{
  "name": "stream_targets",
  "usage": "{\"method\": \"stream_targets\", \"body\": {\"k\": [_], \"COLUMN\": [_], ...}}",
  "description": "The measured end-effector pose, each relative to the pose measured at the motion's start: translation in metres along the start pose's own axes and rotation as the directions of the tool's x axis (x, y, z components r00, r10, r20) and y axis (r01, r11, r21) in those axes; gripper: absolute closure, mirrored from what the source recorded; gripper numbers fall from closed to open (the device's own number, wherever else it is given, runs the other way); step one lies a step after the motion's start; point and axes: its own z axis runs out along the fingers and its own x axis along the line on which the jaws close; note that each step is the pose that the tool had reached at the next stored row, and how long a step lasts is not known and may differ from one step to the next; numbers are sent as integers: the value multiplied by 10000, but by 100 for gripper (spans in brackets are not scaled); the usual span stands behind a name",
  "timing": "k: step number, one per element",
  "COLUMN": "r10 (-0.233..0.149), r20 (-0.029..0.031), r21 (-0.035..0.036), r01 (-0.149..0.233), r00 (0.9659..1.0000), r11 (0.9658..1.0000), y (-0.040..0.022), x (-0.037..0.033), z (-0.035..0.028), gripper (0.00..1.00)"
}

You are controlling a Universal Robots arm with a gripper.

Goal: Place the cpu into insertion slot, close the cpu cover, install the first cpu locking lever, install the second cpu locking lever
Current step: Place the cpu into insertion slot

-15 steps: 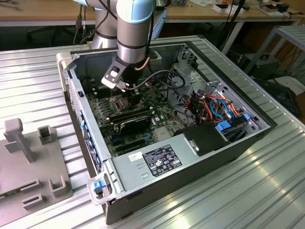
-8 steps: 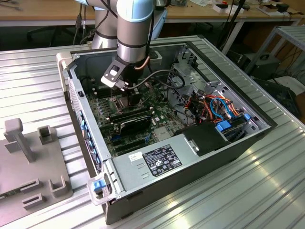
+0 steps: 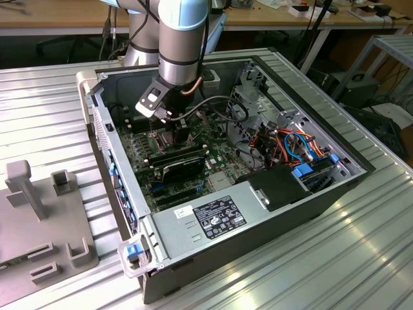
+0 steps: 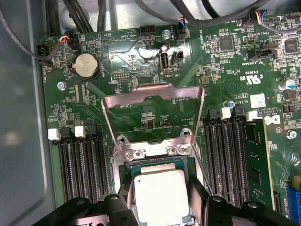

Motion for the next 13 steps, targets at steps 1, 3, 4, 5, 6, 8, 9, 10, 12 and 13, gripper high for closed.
{"method": "stream_targets", "body": {"k": [1, 3, 4, 5, 6, 8, 9, 10, 12, 13], "r10": [44, 63, 63, 64, 64, 64, 65, 66, 66, 67], "r20": [4, 3, 3, 7, 10, 2, 2, 3, 3, 2], "r21": [4, 1, 1, 1, -2, 1, 1, 2, 1, 2], "r01": [-44, -63, -63, -64, -64, -64, -65, -66, -66, -67], "r00": [10000, 10000, 10000, 10000, 10000, 10000, 10000, 10000, 10000, 10000], "r11": [10000, 10000, 10000, 10000, 10000, 10000, 10000, 10000, 10000, 10000], "y": [5, 6, 6, 6, 6, 6, 6, 6, 7, 8], "x": [1, 1, 1, 1, 0, 1, 1, 1, 1, 0], "z": [3, 5, 5, 5, 5, 5, 5, 5, -12, -30], "gripper": [43, 43, 43, 43, 42, 35, 35, 35, 35, 35]}}
